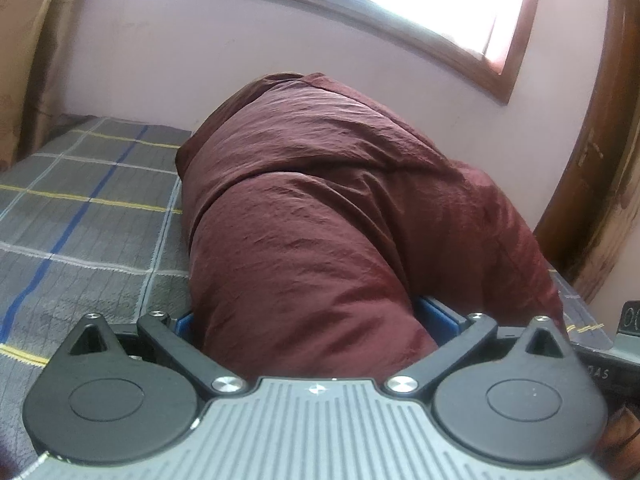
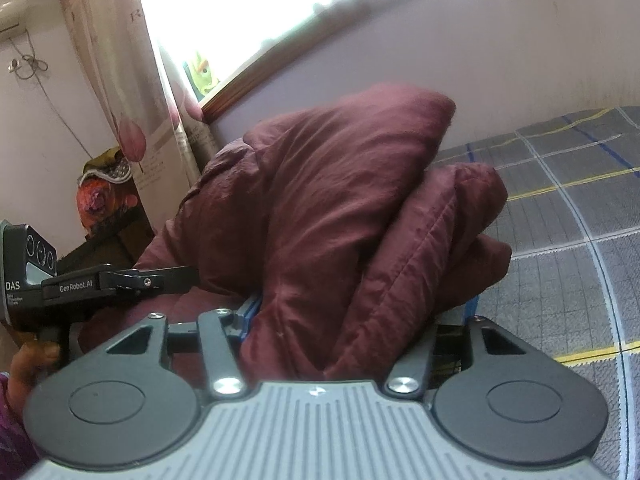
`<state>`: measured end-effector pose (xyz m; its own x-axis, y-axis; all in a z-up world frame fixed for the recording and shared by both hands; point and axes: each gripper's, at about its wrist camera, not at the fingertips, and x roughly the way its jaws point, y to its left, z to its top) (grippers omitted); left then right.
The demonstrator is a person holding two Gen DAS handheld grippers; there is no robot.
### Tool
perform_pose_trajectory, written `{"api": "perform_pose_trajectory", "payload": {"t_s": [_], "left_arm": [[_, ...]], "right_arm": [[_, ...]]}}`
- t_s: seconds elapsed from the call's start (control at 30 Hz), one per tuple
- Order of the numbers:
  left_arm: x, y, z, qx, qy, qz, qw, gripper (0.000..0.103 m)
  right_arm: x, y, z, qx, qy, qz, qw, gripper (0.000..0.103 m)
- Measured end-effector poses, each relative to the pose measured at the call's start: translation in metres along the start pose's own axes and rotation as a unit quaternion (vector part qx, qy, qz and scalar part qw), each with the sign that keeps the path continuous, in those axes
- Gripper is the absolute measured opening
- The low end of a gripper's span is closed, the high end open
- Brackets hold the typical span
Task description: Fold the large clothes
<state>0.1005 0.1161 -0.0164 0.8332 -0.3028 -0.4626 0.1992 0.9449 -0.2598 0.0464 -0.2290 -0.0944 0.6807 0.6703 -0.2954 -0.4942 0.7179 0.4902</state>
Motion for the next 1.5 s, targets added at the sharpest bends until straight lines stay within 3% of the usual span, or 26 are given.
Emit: {"api": "perform_pose_trajectory", "payload": {"t_s": [0.27,0.53,0.67,0.87,1.23,1.5], "left_arm": [[-0.004,0.006,-0.008,-0.008,-0.010,-0.002,0.9999,0.103],[-0.017,-0.004,-0.017,0.003,-0.039,0.021,0.9990,0.103],[-0.024,-0.018,-0.016,0.037,-0.056,0.058,0.9960,0.103],[-0.036,-0.048,-0.019,0.101,-0.085,0.131,0.9825,0.103],[-0.056,-0.082,-0.027,0.117,-0.119,0.204,0.9646,0.103],[-0.078,-0.102,-0.027,0.121,-0.140,0.232,0.9549,0.103]], "right_arm": [[-0.002,-0.009,-0.009,0.002,0.000,0.003,1.000,0.069],[-0.002,-0.020,-0.012,0.033,0.001,-0.004,0.999,0.094],[-0.002,-0.015,-0.011,0.029,-0.004,-0.014,0.999,0.098],[-0.003,-0.002,-0.011,0.018,-0.008,-0.032,0.999,0.102],[-0.029,0.032,-0.007,-0.026,-0.046,-0.077,0.996,0.102],[-0.067,0.089,-0.004,-0.124,-0.122,-0.118,0.978,0.103]]}}
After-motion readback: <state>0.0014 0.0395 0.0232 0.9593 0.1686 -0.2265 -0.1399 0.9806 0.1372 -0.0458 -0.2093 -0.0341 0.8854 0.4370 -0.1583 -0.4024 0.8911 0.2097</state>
